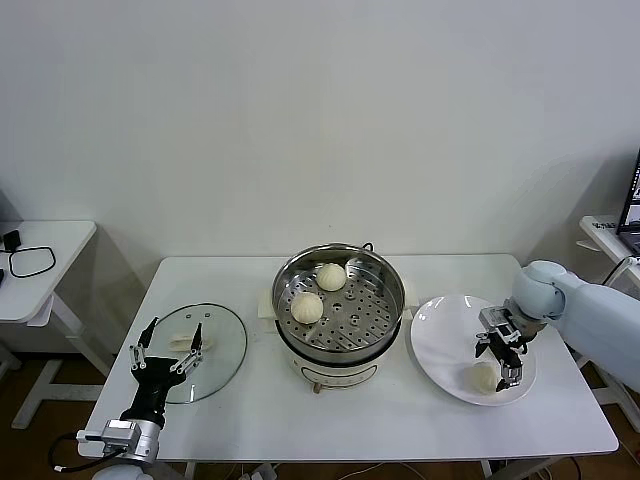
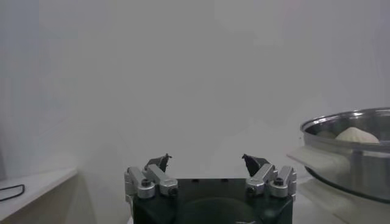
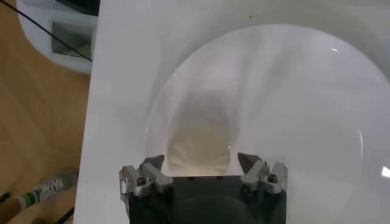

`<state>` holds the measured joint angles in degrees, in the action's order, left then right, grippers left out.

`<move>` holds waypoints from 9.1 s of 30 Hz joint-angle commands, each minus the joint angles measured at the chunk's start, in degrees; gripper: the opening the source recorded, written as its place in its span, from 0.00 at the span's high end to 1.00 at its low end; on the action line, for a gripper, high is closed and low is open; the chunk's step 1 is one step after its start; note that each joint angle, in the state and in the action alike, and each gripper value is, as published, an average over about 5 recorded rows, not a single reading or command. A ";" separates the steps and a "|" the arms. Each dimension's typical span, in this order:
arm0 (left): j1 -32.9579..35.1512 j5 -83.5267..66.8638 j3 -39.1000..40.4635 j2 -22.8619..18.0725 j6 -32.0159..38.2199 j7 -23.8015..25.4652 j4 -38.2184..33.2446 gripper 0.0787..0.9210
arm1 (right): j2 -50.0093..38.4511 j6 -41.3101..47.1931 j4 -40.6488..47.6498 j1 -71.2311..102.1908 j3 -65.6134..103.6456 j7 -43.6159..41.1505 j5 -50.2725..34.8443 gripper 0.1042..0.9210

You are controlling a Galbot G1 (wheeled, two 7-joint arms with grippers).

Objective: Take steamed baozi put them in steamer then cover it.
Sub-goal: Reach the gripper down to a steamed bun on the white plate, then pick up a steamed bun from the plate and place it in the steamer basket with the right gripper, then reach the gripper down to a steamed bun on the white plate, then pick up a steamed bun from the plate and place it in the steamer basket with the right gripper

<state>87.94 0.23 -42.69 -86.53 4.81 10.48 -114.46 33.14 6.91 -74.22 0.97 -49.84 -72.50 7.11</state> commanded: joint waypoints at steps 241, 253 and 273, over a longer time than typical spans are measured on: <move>-0.56 2.11 3.48 0.49 0.26 -1.00 -0.10 0.12 | -3.58 12.69 -10.11 -47.42 -31.26 0.21 -30.14 0.32; -1.44 1.45 2.55 1.13 0.35 -0.44 0.65 0.12 | 10.04 17.38 -12.91 -58.95 -39.67 2.64 -42.01 0.32; -2.10 0.39 -0.75 1.50 0.11 0.49 2.39 0.12 | 31.34 16.65 4.05 -42.00 -31.91 2.47 -33.56 0.32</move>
<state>85.90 0.69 -42.65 -85.15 4.99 10.82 -112.41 55.18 23.48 -77.25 -46.63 -83.10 -69.74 -29.86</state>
